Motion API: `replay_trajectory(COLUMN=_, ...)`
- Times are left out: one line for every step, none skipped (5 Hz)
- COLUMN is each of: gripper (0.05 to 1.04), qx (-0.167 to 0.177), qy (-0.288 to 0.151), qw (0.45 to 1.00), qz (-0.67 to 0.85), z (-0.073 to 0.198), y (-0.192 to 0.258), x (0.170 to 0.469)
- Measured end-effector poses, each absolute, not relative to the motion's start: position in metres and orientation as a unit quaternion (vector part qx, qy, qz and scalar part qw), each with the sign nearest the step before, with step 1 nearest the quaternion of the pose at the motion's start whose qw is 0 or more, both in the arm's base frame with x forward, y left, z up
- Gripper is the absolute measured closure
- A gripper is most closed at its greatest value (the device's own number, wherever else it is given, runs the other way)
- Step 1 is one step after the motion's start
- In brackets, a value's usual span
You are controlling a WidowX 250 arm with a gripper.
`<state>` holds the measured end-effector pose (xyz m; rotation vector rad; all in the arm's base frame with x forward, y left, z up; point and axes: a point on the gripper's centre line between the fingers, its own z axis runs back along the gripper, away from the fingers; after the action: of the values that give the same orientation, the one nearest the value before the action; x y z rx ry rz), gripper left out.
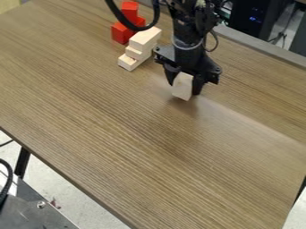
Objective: Remove the white arch from the white block and put it on the center of the table
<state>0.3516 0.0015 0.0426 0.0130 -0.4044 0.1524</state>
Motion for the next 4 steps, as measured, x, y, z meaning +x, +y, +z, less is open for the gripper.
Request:
replay_trajectory(gripper=0.493, qx=-0.005, qy=-0.204, qw=0.977, qz=0.069, z=0.0436, y=0.0025, x=0.3533)
replay_trajectory(gripper=0.493, qx=-0.031, qy=-0.205, qw=0.978, qz=0.027, z=0.0438, y=0.0076, x=0.3532)
replay_trajectory(gripper=0.465, qx=-0.04, qy=-0.205, qw=0.978, qz=-0.003, z=0.042, y=0.01, x=0.3509)
replay_trajectory(gripper=0.401, qx=-0.046, qy=-0.201, qw=0.978, qz=-0.041, z=0.0415, y=0.0105, x=0.3484)
